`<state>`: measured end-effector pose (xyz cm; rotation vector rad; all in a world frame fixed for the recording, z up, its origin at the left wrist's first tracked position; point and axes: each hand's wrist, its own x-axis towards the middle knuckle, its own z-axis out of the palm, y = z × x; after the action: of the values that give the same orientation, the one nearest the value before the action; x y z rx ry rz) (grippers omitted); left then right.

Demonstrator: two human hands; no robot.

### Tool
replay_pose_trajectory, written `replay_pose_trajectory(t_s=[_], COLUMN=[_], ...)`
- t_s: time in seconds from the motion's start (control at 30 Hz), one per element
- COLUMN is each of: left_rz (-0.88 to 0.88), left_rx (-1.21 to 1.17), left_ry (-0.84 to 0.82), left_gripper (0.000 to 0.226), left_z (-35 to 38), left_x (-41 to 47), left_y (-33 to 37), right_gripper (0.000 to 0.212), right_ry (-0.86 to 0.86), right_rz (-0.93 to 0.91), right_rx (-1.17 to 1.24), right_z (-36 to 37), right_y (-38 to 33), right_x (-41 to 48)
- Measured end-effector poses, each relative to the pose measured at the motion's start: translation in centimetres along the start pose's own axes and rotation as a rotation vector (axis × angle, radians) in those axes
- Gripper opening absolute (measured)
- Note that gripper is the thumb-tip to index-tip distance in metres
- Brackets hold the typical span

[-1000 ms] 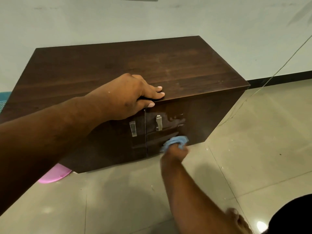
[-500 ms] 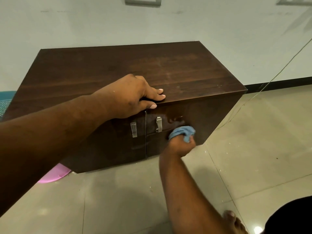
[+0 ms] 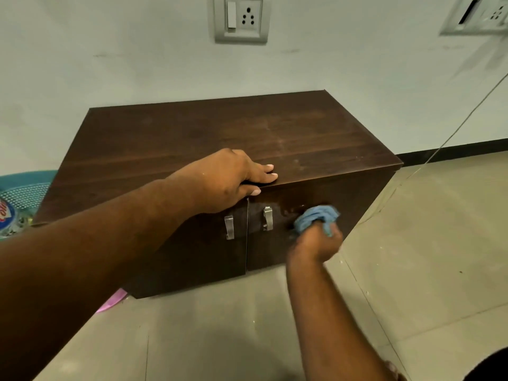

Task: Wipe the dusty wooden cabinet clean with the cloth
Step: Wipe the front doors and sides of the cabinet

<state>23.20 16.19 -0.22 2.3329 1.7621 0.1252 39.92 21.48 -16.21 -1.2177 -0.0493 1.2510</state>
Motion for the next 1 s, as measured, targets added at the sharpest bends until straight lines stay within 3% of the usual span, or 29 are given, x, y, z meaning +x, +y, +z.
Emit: replay_pose_trajectory(t_s=[0.1, 0.2, 0.3, 0.37, 0.47, 0.63, 0.73, 0.87, 1.0], left_rz=[-0.003, -0.014, -0.032, -0.035, -0.031, -0.036, -0.024, -0.017, -0.032], left_rx=[-0.01, -0.02, -0.05, -0.065, -0.08, -0.11, -0.142, -0.151, -0.157], left_ry=[0.0, -0.022, -0.035, -0.035, -0.027, -0.011, 0.006, -0.004, -0.033], left_gripper=[0.049, 0.05, 0.05, 0.05, 0.049, 0.049, 0.05, 0.05, 0.05], left_z=[0.0, -0.3, -0.7, -0.8, -0.8, -0.7, -0.7, -1.0, -1.3], left_x=[-0.1, 0.0, 0.2, 0.2, 0.2, 0.3, 0.2, 0.2, 0.2], left_y=[0.1, 0.2, 0.2, 0.2, 0.2, -0.3, -0.6, -0.8, -0.5], right_gripper=[0.029, 0.018, 0.026, 0.024, 0.02, 0.031, 0.026, 0.022, 0.028], right_ry=[0.087, -0.008, -0.129, -0.185, -0.162, -0.342, -0.429, -0.466, -0.493], right_rz=[-0.232, -0.193, -0.159, -0.151, -0.401, -0.916, -1.076, -1.117, -0.948], right_rx=[-0.056, -0.179, -0.447, -0.454, -0.481, -0.585, -0.62, -0.662, -0.797], right_z=[1.0, -0.7, -2.6, -2.9, -2.7, -1.3, -0.6, -0.9, -3.5], right_y=[-1.0, 3.9, 7.5, 7.3, 4.5, 0.5, -0.2, 0.7, 3.0], right_x=[0.7, -1.7, -3.9, -3.9, -2.4, -2.0, -1.5, -0.7, 0.7])
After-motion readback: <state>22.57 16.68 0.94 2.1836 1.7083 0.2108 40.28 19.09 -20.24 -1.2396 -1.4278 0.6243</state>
